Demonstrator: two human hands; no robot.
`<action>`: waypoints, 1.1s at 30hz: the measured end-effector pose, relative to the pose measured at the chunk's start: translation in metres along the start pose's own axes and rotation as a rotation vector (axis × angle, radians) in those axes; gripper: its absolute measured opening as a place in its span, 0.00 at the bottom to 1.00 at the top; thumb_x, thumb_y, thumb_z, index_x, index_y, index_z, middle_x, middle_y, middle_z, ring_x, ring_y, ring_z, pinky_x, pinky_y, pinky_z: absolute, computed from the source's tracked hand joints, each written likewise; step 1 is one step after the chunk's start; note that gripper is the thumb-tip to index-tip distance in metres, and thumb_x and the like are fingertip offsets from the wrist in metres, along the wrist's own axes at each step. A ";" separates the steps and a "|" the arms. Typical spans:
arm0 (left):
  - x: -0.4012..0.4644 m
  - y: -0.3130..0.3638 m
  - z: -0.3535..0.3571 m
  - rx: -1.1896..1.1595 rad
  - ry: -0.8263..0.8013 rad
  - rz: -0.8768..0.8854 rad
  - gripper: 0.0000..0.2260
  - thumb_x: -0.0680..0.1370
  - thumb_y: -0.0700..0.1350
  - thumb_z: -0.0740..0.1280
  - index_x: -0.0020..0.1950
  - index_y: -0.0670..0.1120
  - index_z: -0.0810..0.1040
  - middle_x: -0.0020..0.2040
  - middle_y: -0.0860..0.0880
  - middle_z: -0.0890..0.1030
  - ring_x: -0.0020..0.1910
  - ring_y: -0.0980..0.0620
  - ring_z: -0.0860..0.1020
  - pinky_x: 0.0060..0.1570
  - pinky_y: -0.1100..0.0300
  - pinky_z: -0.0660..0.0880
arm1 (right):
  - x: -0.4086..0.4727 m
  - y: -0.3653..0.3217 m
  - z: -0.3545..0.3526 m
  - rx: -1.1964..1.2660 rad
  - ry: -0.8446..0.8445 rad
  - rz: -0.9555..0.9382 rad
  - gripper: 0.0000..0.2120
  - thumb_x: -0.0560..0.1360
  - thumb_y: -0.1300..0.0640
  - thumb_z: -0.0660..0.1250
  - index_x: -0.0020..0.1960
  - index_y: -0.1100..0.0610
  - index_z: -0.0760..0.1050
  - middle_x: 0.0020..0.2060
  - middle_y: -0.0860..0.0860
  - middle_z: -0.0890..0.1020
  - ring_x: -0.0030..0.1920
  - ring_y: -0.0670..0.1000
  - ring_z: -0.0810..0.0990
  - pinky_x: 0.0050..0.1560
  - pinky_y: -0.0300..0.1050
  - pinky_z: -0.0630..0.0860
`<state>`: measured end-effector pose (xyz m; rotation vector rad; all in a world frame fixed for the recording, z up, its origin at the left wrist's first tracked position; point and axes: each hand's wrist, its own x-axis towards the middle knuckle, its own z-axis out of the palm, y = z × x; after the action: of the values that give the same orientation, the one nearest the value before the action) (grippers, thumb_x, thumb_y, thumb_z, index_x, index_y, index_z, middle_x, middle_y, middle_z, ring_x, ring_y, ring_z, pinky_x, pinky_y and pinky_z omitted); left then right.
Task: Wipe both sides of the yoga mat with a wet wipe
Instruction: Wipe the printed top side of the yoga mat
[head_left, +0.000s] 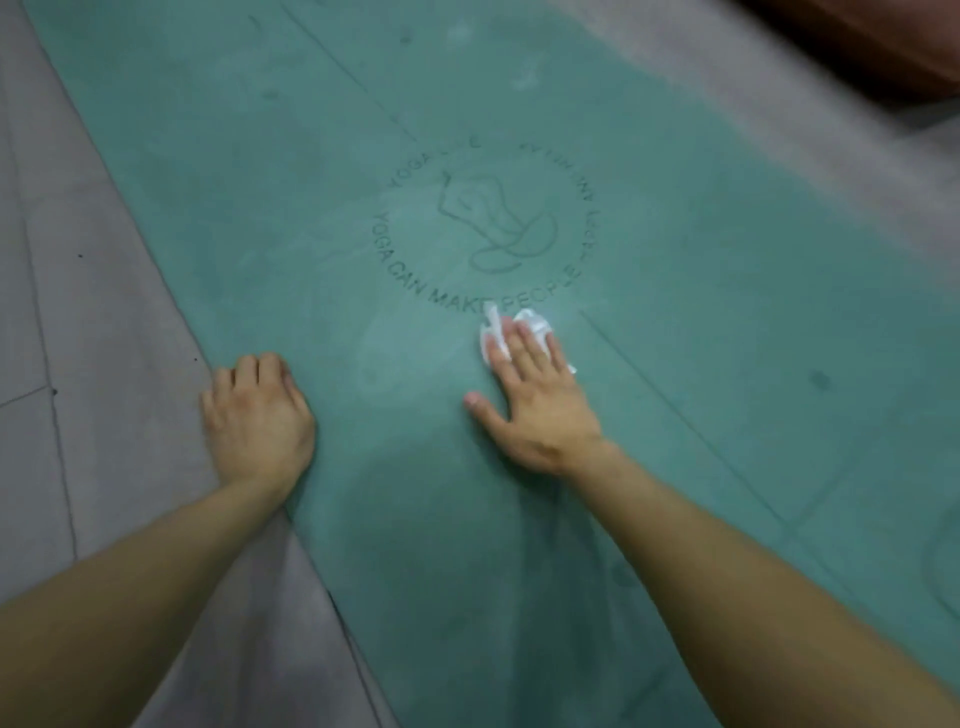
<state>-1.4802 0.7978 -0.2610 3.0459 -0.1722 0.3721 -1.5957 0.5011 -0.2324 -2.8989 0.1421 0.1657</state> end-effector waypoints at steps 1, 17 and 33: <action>-0.002 0.005 -0.002 -0.016 -0.001 -0.039 0.05 0.81 0.45 0.62 0.52 0.45 0.75 0.51 0.40 0.77 0.52 0.37 0.73 0.52 0.41 0.71 | -0.020 -0.019 0.008 0.003 -0.029 -0.173 0.39 0.83 0.30 0.47 0.86 0.50 0.45 0.86 0.52 0.46 0.84 0.50 0.37 0.84 0.56 0.40; -0.043 0.030 0.003 -0.208 0.088 -0.163 0.16 0.80 0.47 0.64 0.66 0.42 0.74 0.64 0.37 0.72 0.65 0.34 0.69 0.69 0.39 0.67 | -0.063 -0.019 0.006 -0.029 -0.155 -0.574 0.38 0.84 0.32 0.52 0.86 0.49 0.45 0.86 0.51 0.46 0.85 0.51 0.39 0.84 0.57 0.43; -0.047 0.029 0.000 -0.222 0.115 -0.167 0.16 0.81 0.45 0.63 0.67 0.41 0.75 0.59 0.37 0.74 0.59 0.33 0.71 0.65 0.38 0.69 | -0.010 -0.021 0.000 -0.070 -0.151 -0.767 0.31 0.87 0.39 0.50 0.86 0.48 0.49 0.86 0.49 0.50 0.85 0.49 0.42 0.84 0.56 0.45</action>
<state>-1.5293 0.7739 -0.2708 2.7860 0.0443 0.4796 -1.6032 0.5219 -0.2271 -2.7597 -0.9929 0.2460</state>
